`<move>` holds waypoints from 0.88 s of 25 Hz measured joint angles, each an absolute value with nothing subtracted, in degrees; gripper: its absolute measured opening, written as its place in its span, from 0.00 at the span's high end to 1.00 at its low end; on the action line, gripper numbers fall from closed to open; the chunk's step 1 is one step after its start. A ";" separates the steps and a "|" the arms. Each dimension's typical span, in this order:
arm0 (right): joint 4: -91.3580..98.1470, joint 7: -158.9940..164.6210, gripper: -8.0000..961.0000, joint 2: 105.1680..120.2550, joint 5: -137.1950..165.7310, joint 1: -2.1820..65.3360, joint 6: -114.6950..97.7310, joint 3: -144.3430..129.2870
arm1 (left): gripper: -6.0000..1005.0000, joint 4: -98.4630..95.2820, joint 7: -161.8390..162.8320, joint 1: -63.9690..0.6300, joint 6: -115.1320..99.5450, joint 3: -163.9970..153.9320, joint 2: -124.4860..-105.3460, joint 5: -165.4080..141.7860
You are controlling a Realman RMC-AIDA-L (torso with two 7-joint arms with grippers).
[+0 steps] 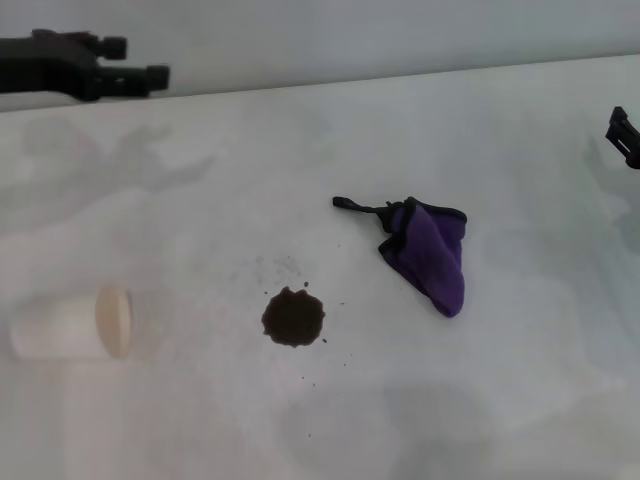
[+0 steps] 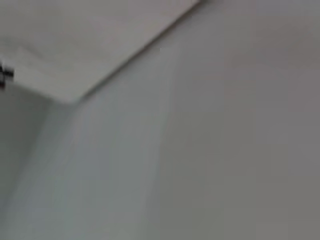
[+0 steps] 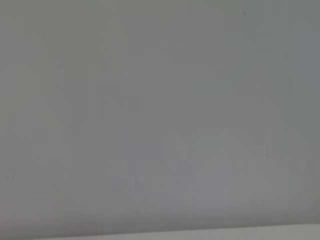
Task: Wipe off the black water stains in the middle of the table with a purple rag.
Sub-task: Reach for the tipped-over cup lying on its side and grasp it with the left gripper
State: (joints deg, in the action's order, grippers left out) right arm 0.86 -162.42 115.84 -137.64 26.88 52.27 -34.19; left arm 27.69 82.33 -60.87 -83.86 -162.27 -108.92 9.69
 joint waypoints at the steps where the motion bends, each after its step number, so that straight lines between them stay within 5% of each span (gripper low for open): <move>1: 0.85 -162.42 0.10 115.84 -137.64 26.88 52.27 -34.19 | 0.13 32.37 82.23 -61.83 -86.11 -162.82 -109.87 8.24; 17: 0.89 -162.33 0.10 115.84 -138.45 27.35 52.27 -34.01 | 0.13 64.35 73.30 -73.45 -109.82 -163.26 -118.22 -22.80; 22: 0.89 -162.30 0.09 115.83 -138.53 27.39 52.33 -34.01 | 0.13 64.89 72.20 -75.56 -112.35 -163.31 -118.61 -30.15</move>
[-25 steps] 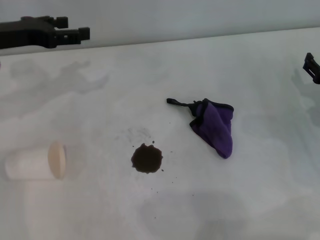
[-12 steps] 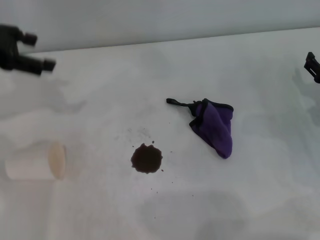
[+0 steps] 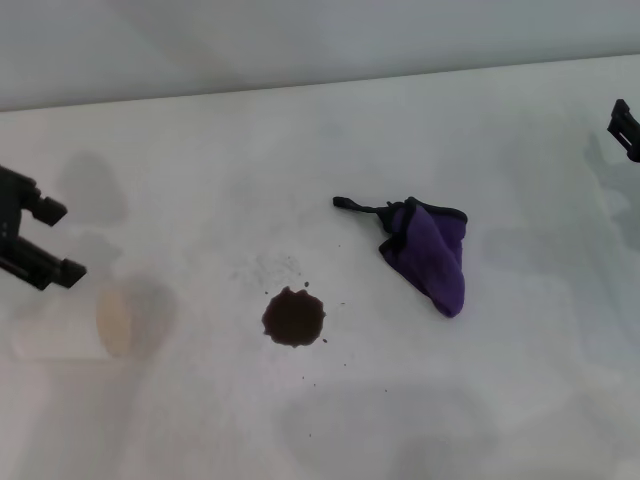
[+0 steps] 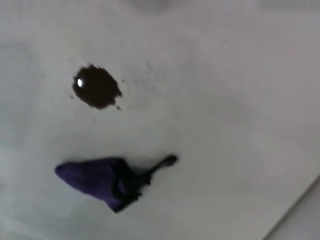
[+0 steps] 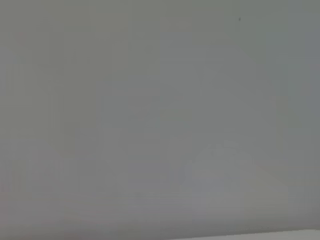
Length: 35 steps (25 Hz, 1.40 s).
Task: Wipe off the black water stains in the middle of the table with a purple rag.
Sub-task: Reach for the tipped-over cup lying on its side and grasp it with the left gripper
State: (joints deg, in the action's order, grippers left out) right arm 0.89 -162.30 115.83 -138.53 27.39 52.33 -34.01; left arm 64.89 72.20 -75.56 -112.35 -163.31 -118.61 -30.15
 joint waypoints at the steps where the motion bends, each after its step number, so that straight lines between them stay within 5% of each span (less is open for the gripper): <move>1: 0.89 -162.28 0.09 115.81 -138.53 27.37 52.30 -34.01 | 0.13 64.94 71.74 -75.76 -112.44 -163.31 -118.60 -30.85; 35: -1.38 -160.76 0.11 116.19 -138.51 28.32 49.66 -31.91 | 0.13 45.54 65.70 -74.89 -92.17 -163.21 -118.94 -44.15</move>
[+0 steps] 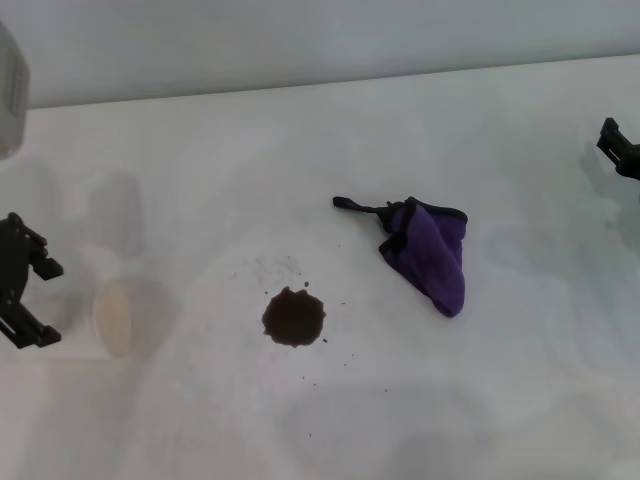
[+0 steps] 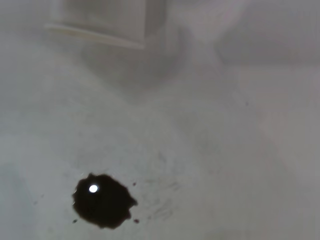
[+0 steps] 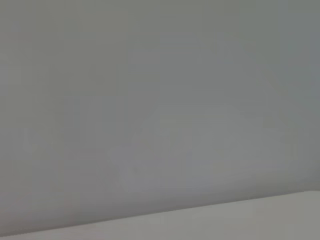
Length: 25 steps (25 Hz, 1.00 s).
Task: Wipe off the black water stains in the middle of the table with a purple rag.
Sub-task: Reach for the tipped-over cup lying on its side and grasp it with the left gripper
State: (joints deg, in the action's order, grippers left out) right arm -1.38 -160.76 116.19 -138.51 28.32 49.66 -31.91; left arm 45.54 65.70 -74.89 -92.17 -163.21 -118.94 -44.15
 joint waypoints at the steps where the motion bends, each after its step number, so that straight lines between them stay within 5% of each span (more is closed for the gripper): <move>1: -1.40 -160.76 0.11 116.19 -138.51 28.31 49.66 -31.90 | 0.13 44.36 66.32 -74.82 -91.20 -163.21 -118.95 -44.51; 25: -1.29 -160.75 0.13 115.98 -138.52 27.77 49.66 -31.90 | 0.17 31.85 73.08 -72.81 -82.25 -163.21 -118.96 -47.94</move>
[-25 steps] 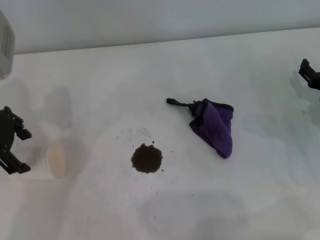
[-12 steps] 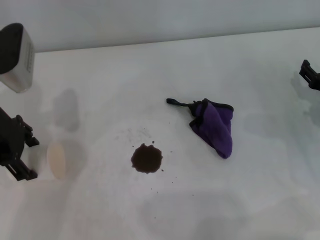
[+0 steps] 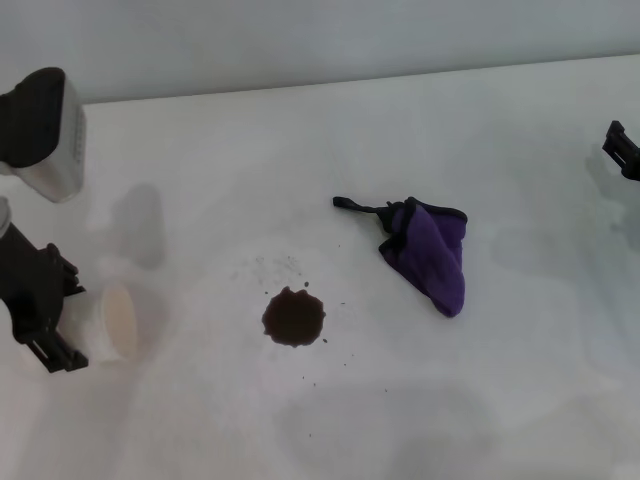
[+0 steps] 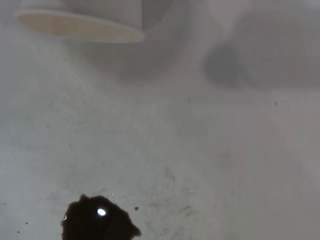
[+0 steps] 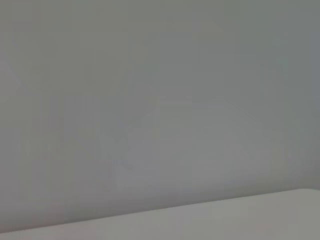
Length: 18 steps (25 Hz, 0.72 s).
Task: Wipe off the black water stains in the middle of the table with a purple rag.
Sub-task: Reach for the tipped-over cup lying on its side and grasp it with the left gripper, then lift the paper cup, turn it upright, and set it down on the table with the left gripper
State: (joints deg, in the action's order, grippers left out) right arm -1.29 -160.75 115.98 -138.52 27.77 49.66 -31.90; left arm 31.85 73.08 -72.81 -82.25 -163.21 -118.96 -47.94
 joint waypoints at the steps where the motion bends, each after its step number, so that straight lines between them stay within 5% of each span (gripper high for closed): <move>1: -1.29 -160.75 0.13 115.96 -138.51 27.77 49.66 -31.90 | 0.17 31.85 73.08 -72.81 -82.25 -163.21 -118.96 -47.94; 18: -0.77 -160.75 0.14 115.84 -138.52 27.51 49.58 -31.90 | 0.28 36.86 76.91 -72.97 -78.52 -163.21 -118.70 -35.40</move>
State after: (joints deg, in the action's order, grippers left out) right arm -0.77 -160.75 115.84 -138.52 27.51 49.58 -31.91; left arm 36.86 76.91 -72.97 -78.52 -163.21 -118.70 -35.40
